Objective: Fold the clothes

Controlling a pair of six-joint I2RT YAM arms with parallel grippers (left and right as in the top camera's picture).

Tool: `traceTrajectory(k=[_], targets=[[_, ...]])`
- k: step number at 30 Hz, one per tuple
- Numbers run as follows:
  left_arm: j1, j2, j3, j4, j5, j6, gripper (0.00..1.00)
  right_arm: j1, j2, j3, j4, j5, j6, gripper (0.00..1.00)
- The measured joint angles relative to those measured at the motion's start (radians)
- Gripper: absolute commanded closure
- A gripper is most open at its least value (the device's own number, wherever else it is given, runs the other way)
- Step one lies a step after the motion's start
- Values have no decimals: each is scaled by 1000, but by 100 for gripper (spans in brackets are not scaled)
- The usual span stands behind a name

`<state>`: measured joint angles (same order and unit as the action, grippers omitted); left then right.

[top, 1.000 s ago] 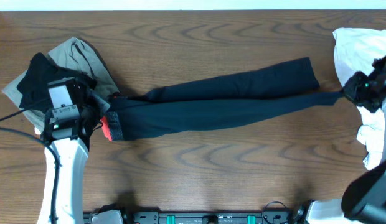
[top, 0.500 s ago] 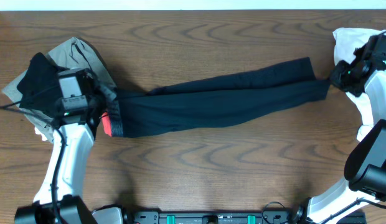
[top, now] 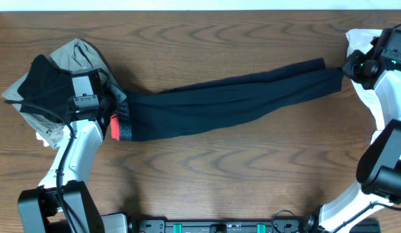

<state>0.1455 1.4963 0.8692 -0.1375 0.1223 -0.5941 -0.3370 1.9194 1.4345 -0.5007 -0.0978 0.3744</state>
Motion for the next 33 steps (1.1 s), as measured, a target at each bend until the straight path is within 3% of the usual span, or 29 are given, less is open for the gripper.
traceTrajectory(k=[11,14,15,17,19,21,33], targets=[[0,3,0,15,-25,0,94,8,108,0,67,2,15,99],[0,26,0,22,-26,0,93,28,109,0,114,2,22,86],[0,39,0,29,-26,0,91,34,109,0,128,2,26,80],[0,68,0,42,-28,6,72,48,109,1,164,3,26,73],[0,95,0,61,-32,4,65,58,109,3,181,5,30,65],[0,110,0,80,-37,8,50,65,109,3,186,3,28,64],[0,61,0,63,36,12,49,65,111,5,-5,-56,-80,64]])
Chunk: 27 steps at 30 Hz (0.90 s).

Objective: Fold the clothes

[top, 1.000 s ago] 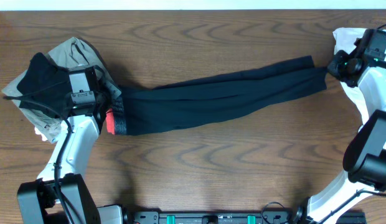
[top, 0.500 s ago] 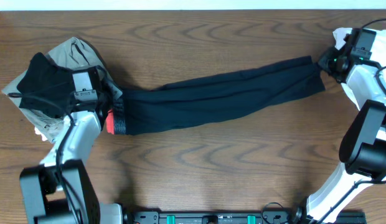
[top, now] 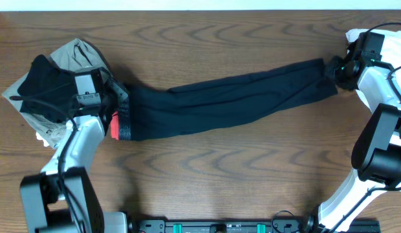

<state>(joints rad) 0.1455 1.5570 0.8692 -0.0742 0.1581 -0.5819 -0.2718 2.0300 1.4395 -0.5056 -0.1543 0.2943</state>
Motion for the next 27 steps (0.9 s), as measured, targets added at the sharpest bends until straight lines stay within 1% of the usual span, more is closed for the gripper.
traceTrajectory(k=[3,8,10,13,15,16,18,19,23,26,27], targets=[[0,-57,0,-60,27,12,49,0,2,0,-35,-29,-56,65],[0,-155,0,-129,47,71,50,0,4,0,-50,-80,-120,66],[0,-178,0,-153,53,90,54,0,4,0,-54,-100,-132,66],[-6,-188,2,-194,61,104,63,0,4,0,-65,-113,-144,68],[-21,-182,1,-222,68,117,69,0,4,0,-82,-119,-149,69],[-31,-175,2,-225,70,116,70,0,4,0,-90,-119,-151,70],[-57,-154,2,-226,74,128,71,0,4,0,-107,-114,-156,74],[-71,-138,2,-225,75,134,71,0,4,0,-109,-107,-158,75],[-115,-51,2,-225,77,145,71,0,4,0,-112,-60,-161,75],[-124,18,2,-225,79,146,71,-1,5,0,-108,-11,-161,74],[-124,43,2,-226,79,146,71,-3,5,0,-104,0,-161,72]])
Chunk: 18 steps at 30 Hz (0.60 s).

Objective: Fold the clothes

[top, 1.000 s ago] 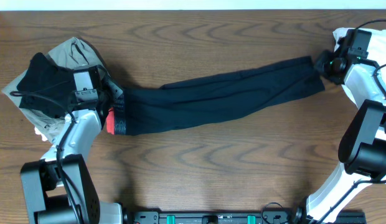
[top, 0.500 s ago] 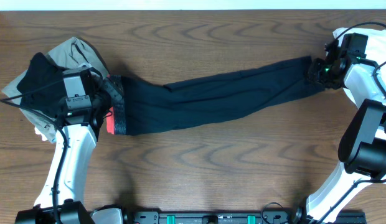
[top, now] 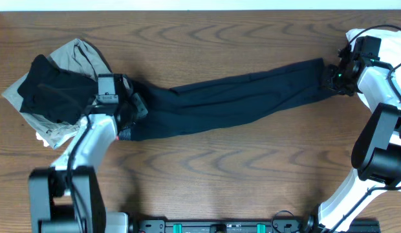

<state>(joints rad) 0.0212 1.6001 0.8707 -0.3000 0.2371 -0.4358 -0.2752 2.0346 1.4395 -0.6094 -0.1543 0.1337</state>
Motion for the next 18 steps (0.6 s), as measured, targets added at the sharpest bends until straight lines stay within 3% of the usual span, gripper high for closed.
traceTrajectory(k=[2,8,14,18], targets=[[0,39,0,-3,0,0,71,-6,1,0,15,18,4,64],[0,114,0,-6,0,7,70,-39,2,0,95,37,16,55],[0,115,3,-7,0,10,70,-49,22,1,102,21,13,37],[0,115,3,-7,0,14,71,-49,74,2,110,-40,-6,30]])
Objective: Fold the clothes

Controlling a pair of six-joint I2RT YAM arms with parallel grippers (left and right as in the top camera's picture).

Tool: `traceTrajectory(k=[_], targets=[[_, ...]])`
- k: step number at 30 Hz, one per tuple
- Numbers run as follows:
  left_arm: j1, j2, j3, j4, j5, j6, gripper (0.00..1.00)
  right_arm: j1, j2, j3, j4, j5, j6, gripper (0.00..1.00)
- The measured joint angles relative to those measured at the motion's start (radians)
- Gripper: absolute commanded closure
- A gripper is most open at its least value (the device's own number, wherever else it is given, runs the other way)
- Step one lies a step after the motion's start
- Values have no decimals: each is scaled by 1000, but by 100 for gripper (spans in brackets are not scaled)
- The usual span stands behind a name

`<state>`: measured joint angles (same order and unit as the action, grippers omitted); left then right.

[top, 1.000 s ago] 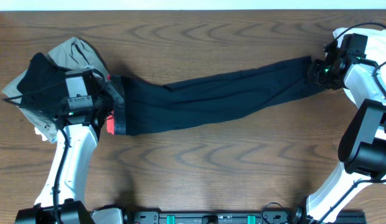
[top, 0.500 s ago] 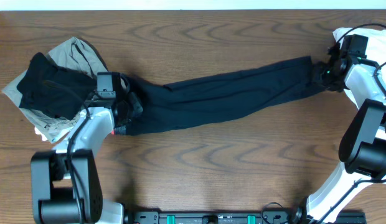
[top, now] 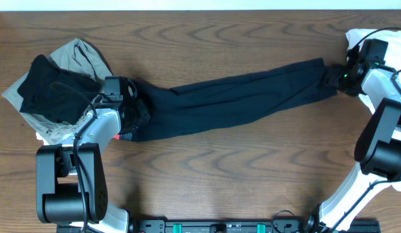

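Dark navy trousers [top: 233, 100] lie stretched across the table, folded lengthwise, waistband at the left and leg ends at the right. My left gripper [top: 137, 113] sits on the waistband end, where a bit of red label shows; its jaws are hidden by the wrist. At the far right my right gripper [top: 331, 77] is at the leg ends, fingers against the cloth; whether they pinch it is too small to tell.
A pile of other clothes [top: 58, 87], khaki and black with white beneath, lies at the left edge behind my left arm. White cloth [top: 357, 40] shows at the right edge behind the right arm. The table's far edge runs along the top.
My left gripper has shifted a little to the right over the waistband. The right gripper has barely moved at the leg ends. The trousers lie the same.
First my left gripper sat at the waistband's left end, the red and grey band showing, and the right at the leg ends. Then the left gripper stood further right, covering the waistband, and the right closer in on the cuffs. The trousers stay stretched out.
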<state>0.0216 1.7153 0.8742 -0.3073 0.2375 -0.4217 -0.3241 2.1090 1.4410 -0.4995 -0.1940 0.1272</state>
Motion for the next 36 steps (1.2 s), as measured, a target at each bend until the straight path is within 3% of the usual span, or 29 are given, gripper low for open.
traceTrajectory(k=[2,5,9,12,18,25,36], targets=[[0,0,0,0,0,0,71,0,18,8,14,-41,-15,31],[0,0,0,0,0,1,71,2,35,19,22,-85,-24,41],[0,0,0,0,0,0,70,3,51,29,18,-121,-35,67],[0,0,0,0,0,0,71,9,61,34,-3,-134,-41,99],[0,0,0,-1,11,2,78,13,64,35,-23,-140,-43,99],[1,-21,0,-11,87,4,78,-31,35,35,-117,-79,-17,99],[1,-336,0,-59,130,4,77,-269,-136,19,-264,153,40,99]])
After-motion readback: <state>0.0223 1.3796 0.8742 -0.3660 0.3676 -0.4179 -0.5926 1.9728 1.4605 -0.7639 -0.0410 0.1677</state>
